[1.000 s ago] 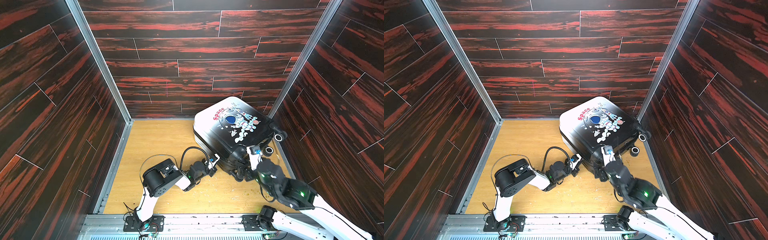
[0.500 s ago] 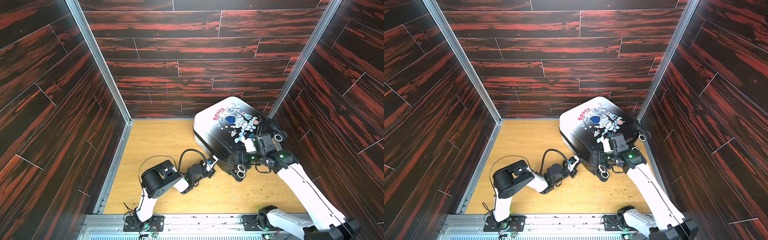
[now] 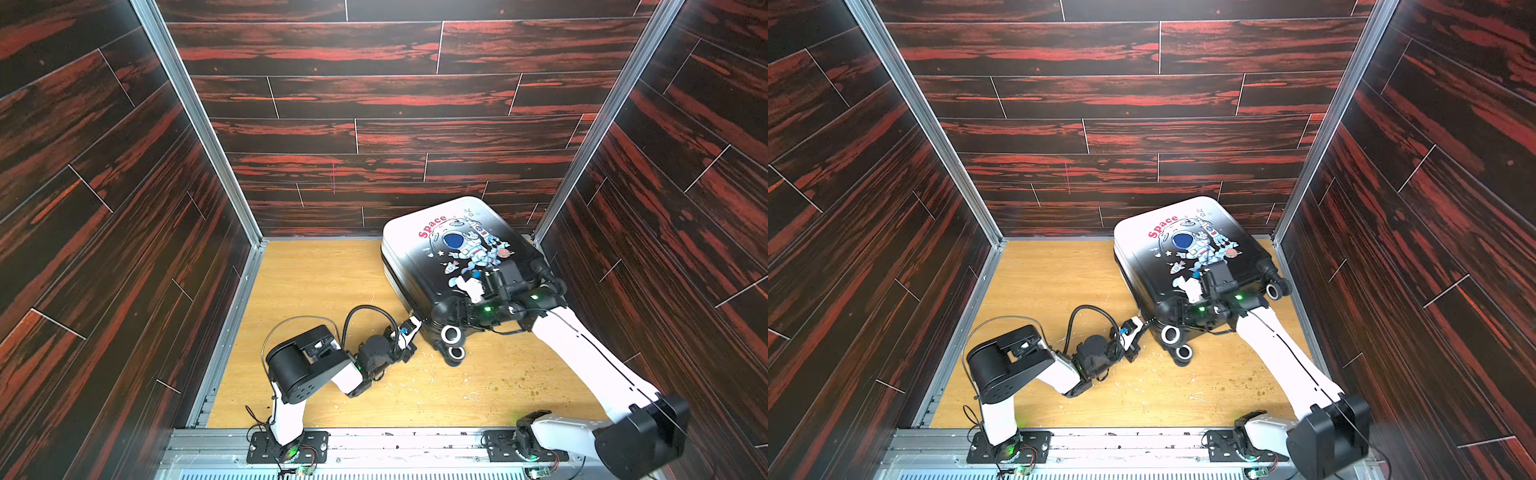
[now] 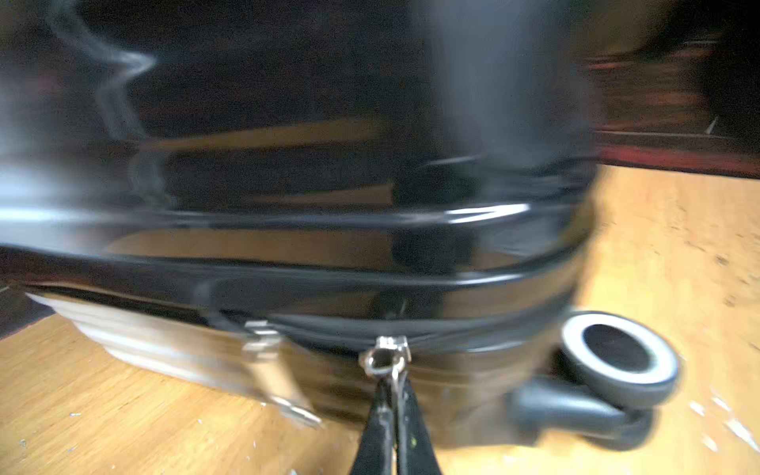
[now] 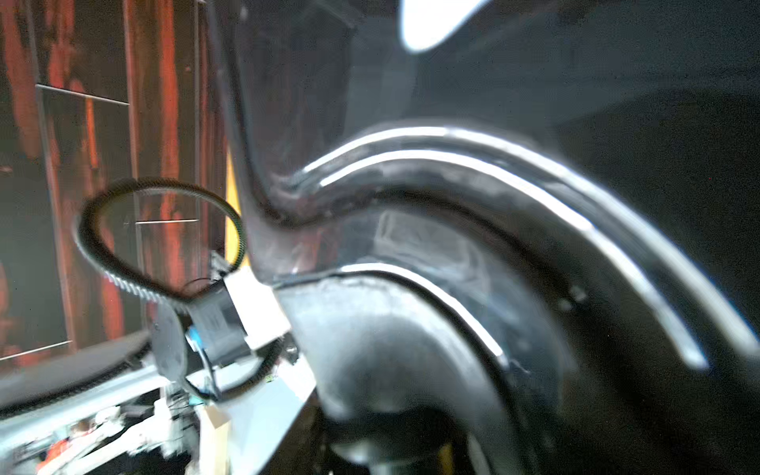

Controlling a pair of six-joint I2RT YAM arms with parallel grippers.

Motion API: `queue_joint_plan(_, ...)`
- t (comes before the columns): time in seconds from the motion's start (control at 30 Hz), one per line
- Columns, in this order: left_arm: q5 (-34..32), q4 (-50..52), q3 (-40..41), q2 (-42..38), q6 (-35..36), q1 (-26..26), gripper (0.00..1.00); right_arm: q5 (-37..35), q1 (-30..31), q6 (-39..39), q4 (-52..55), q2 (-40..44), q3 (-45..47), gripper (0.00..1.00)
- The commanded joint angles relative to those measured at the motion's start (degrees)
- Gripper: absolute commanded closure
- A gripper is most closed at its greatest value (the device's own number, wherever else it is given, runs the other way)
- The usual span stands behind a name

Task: Open the suitcase zippers
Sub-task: Unzip the zipper on the suitcase.

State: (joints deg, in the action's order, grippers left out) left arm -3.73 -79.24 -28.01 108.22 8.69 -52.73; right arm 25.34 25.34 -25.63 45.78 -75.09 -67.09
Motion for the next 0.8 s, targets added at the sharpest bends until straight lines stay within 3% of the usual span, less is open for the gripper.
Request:
queue_joint_plan(0.0,1.5,-0.1,2.0,-2.7,3.8,-4.0,1.0,1.1,1.4,-4.5,-8.0,-3.4,-3.0,0.63)
queue_joint_plan(0.3,-5.8,-1.6,4.7,-3.4,10.2,-9.3,1.0,1.8,1.7,-8.7,-10.4,-9.6,-7.6,0.52)
queue_joint_plan(0.77,-12.9,2.1,0.4,-1.2,20.2,-15.9,1.0,5.5,3.2,-10.9,-11.3,-16.5,-13.6,0.47)
